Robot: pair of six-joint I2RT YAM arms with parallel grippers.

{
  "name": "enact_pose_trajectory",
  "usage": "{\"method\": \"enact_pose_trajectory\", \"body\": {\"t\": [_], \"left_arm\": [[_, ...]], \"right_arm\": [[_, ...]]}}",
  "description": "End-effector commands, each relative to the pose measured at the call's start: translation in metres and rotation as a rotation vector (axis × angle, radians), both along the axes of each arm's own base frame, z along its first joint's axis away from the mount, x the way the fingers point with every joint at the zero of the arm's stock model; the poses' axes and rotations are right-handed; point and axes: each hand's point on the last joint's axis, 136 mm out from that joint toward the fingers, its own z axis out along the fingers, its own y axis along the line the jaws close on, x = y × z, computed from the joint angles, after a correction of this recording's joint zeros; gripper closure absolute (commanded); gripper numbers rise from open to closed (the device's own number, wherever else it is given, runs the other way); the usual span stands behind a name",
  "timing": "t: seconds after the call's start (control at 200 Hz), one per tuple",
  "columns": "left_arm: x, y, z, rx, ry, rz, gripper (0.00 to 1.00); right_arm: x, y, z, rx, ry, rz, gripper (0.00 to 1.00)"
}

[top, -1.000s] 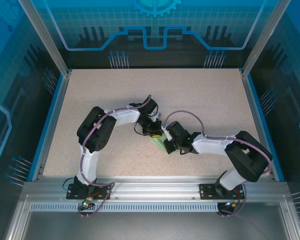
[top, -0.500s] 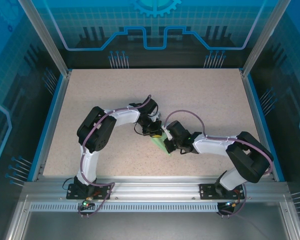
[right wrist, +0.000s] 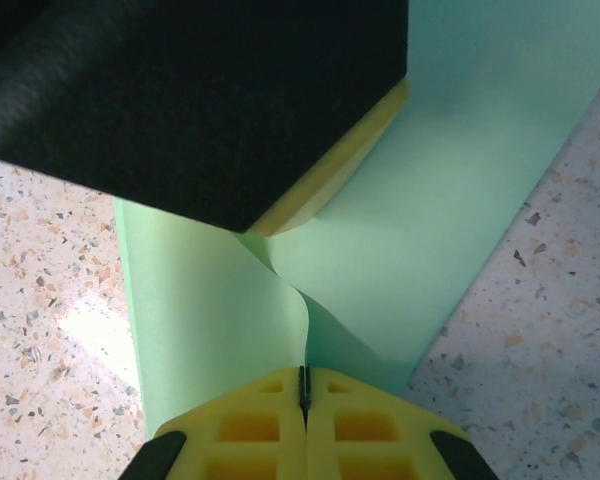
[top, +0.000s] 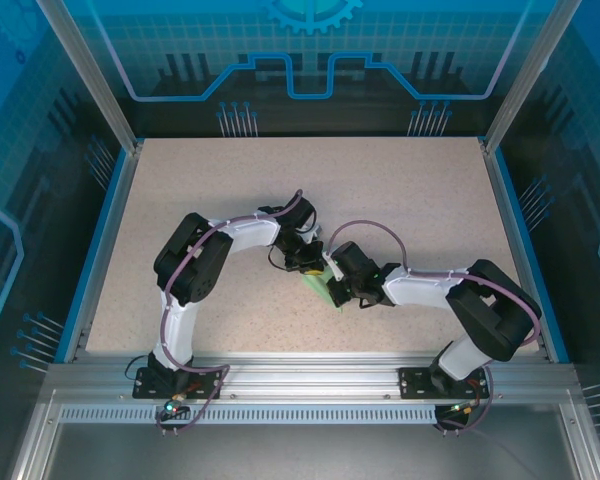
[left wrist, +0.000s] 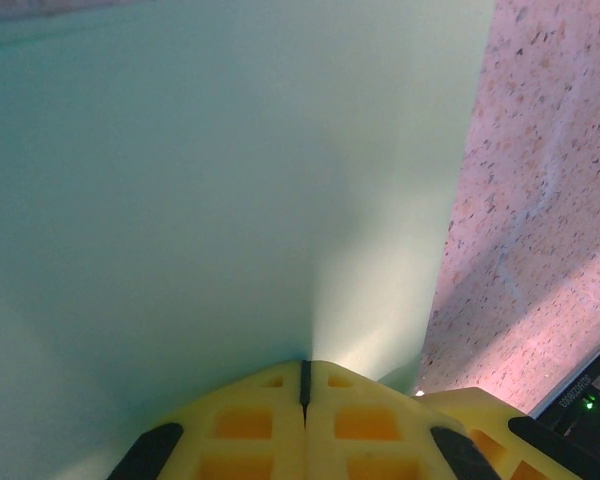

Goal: Fold a paper plane with a square sheet of paper (fold left side to right side)
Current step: Third fold the triangle at the center of the table.

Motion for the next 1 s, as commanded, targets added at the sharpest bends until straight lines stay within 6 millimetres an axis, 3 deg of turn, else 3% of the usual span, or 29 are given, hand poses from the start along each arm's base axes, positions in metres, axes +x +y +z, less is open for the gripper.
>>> {"method": "enact_pose_trajectory", "body": {"t": [0.0, 0.185, 0.46, 0.64, 0.815, 0.995], "left_arm": [[-0.012, 0.009, -0.022, 0.083, 0.041, -0.021, 0.93], [-0.004, 0.008, -0.011, 0.095, 0.010, -0.038, 0.88], [0.026, 0.012, 0.016, 0.087, -0.043, -0.018, 0.79], [0.043, 0.026, 0.035, 0.077, -0.084, 0.014, 0.78], [0.029, 0.043, 0.050, 0.049, -0.150, 0.048, 0.85], [0.001, 0.043, 0.068, -0.088, -0.195, 0.077, 0.89]], "right_arm": [[-0.001, -0.004, -0.009, -0.008, 0.038, -0.013, 0.99], [-0.011, -0.008, -0.018, -0.013, 0.079, -0.012, 0.99], [-0.020, -0.010, -0.022, -0.019, 0.116, -0.002, 0.99], [-0.022, -0.010, -0.023, -0.020, 0.128, 0.003, 0.99], [-0.022, -0.009, -0.022, -0.017, 0.128, 0.007, 0.99], [-0.023, -0.009, -0.023, -0.023, 0.135, 0.013, 0.99]]}}
